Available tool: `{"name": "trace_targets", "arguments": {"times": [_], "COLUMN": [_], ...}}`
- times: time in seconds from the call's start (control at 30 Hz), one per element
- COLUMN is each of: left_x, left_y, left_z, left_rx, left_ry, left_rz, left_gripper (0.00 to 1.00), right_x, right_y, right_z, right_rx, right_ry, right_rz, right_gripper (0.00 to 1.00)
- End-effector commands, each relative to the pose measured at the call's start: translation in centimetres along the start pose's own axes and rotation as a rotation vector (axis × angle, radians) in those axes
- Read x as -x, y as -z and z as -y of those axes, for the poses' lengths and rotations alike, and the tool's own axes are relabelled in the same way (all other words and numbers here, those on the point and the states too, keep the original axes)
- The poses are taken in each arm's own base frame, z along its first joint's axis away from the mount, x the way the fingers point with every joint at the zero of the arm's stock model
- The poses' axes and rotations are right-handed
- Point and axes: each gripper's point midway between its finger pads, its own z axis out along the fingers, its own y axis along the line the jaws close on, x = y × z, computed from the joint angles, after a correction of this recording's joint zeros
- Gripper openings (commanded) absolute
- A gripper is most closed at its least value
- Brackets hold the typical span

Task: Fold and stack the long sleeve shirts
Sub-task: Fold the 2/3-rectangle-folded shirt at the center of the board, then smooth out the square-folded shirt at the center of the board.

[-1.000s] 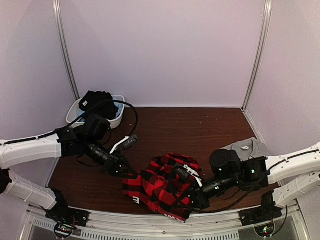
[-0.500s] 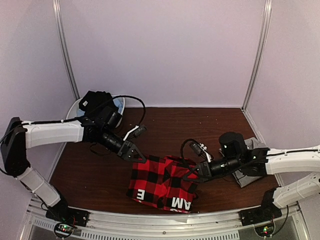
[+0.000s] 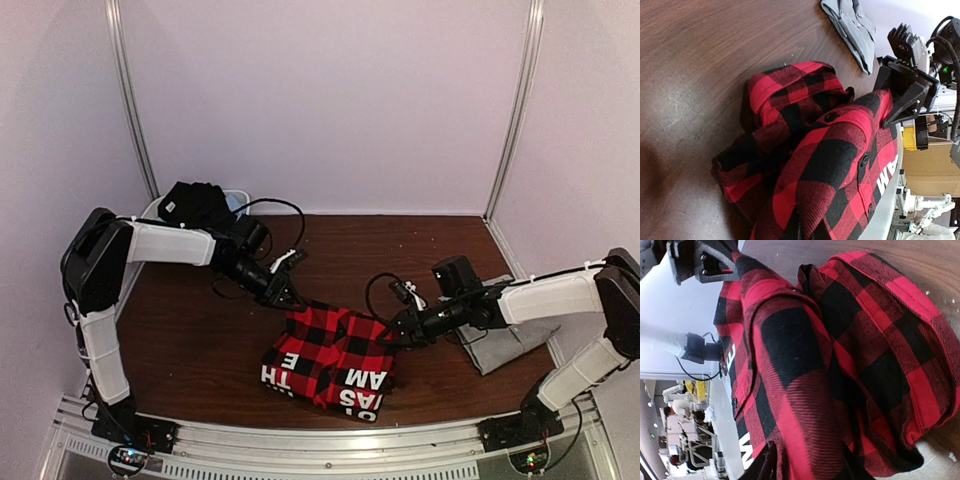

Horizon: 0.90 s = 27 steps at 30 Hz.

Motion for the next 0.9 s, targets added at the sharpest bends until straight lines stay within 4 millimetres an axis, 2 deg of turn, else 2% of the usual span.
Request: {"name": "trace_targets", "arguments": {"times": [0.0, 0.1, 0.17, 0.3, 0.5, 0.57, 0.67, 0.87], "left_x": [3.2, 3.7, 3.9, 3.8, 3.4, 3.3, 3.7, 6.0], "left_y": [0.4, 0.1, -0.1, -0.7, -1.6, -1.8, -1.6, 0.3], "left_z": [-0.4, -0.9, -1.0, -1.9, -3.6, -3.7, -3.6, -3.3], "left_rx": [0.02, 0.025, 0.021, 0.026, 0.05, 0.051, 0.059, 0.177], "left_ry": [-0.05, -0.046, -0.045, -0.036, -0.017, -0.016, -0.032, -0.093], "left_rz": [0.069, 0.085, 0.094, 0.093, 0.071, 0.062, 0.067, 0.118], "left_gripper": [0.0, 0.0, 0.0, 0.0, 0.0, 0.02, 0.08, 0.29], "right_x": [1.4, 1.5, 1.6, 1.4, 1.8, 2.0, 2.6, 3.2], "right_y": [0.4, 0.9, 1.4, 2.4, 4.8, 5.3, 5.3, 3.3], "right_z": [-0.9, -0.9, -0.8, 0.0, 2.8, 3.1, 1.4, -3.0], "right_rx": [0.03, 0.009, -0.011, -0.085, -0.318, -0.376, -0.384, -0.333], "right_ry": [0.066, 0.075, 0.079, 0.052, 0.006, 0.011, 0.062, 0.16], "right_rz": [0.03, 0.056, 0.078, 0.129, 0.217, 0.231, 0.252, 0.268], "right_gripper": [0.47, 0.67, 0.71, 0.71, 0.66, 0.65, 0.63, 0.61]}}
